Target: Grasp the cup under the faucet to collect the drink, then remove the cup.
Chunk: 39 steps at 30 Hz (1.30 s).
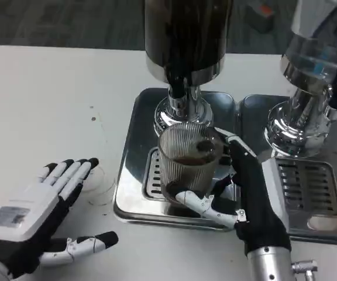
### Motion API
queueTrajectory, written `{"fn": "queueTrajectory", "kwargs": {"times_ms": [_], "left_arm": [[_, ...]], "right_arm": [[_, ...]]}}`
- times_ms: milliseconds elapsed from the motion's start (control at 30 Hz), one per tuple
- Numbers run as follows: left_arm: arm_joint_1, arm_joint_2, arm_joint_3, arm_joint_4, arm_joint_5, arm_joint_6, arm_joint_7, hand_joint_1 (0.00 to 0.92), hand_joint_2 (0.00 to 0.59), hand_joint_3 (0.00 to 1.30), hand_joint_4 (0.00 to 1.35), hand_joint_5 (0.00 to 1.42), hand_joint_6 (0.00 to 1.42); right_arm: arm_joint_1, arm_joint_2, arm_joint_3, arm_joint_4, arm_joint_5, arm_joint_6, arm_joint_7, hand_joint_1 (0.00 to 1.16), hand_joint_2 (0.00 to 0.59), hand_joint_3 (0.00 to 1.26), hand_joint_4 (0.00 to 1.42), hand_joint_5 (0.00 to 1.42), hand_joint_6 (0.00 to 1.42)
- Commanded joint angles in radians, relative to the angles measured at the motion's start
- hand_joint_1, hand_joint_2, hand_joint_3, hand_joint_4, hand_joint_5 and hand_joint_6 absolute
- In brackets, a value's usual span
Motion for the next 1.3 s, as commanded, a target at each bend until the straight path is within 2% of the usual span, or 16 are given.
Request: {"fn": "queueTrajectory", "kwargs": {"times_ms": [33, 433, 633, 1300], "left_arm": [[0.045, 0.015, 0.017, -0.044, 0.016, 0.022, 0.028, 0.0, 0.088, 0.0, 0.0, 0.0, 0.0], [0.157, 0.027, 0.07, -0.151, 0.051, 0.031, 0.109, 0.0, 0.083, 0.0, 0.0, 0.0, 0.0], [0.2, 0.023, 0.075, -0.181, 0.049, 0.042, 0.098, 0.0, 0.084, 0.0, 0.0, 0.0, 0.0], [0.215, -0.002, 0.059, -0.206, 0.042, 0.057, 0.082, 0.0, 0.091, 0.0, 0.0, 0.0, 0.0]], "right_arm": [[0.028, 0.002, 0.017, -0.069, 0.009, -0.049, 0.022, 0.99, 0.218, 0.51, 0.6, 0.78, 0.99], [0.109, -0.013, 0.025, -0.179, 0.014, -0.042, 0.097, 0.98, 0.217, 0.51, 0.6, 0.78, 0.99], [0.144, -0.019, 0.024, -0.231, 0.02, -0.033, 0.132, 0.98, 0.217, 0.52, 0.6, 0.79, 0.99], [0.153, -0.023, 0.014, -0.254, 0.011, -0.029, 0.154, 0.97, 0.217, 0.52, 0.6, 0.79, 1.0]]}}
